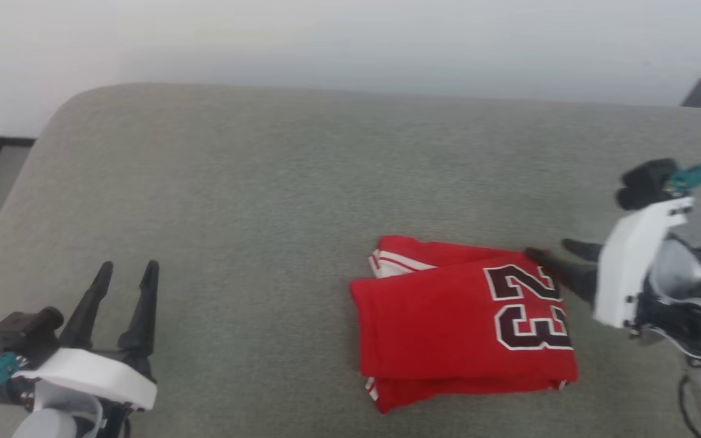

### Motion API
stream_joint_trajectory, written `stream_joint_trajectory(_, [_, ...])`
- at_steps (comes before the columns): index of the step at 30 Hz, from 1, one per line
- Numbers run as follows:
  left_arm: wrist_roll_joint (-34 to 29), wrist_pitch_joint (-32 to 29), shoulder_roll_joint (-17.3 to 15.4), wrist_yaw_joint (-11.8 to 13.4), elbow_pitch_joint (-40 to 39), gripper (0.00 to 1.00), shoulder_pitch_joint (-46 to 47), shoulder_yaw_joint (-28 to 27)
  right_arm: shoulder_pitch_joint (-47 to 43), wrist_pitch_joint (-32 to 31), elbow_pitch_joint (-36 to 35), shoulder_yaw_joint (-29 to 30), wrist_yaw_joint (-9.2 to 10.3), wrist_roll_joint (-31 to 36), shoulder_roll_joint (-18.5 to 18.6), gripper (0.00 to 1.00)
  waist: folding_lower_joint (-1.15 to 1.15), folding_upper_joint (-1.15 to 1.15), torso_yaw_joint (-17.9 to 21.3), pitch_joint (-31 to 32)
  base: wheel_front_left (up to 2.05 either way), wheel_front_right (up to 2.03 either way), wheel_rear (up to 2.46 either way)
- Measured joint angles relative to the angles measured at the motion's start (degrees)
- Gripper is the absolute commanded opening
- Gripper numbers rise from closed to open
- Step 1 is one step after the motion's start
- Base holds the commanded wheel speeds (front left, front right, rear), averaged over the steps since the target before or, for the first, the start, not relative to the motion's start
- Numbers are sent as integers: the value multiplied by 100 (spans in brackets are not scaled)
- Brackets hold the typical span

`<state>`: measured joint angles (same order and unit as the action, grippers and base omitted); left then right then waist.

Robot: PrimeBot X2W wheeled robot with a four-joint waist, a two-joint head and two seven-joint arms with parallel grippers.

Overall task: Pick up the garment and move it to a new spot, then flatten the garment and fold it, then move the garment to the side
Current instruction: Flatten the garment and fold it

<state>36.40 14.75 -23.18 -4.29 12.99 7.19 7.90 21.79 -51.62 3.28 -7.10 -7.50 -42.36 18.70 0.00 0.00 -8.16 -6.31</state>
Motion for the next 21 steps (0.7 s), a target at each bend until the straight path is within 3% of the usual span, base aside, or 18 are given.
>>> stream_joint_trajectory(8, [-2,4,-163,32,-60,100,-261,-179,-450,1107,-97,302,0,11,378,100,0,0,460,122,0,0,0])
stream_joint_trajectory(21, [-44,7,-274,26,-77,100,-740,-447,-1277,3760,227,90,1,10,932,100,0,0,977,542,0,0,0])
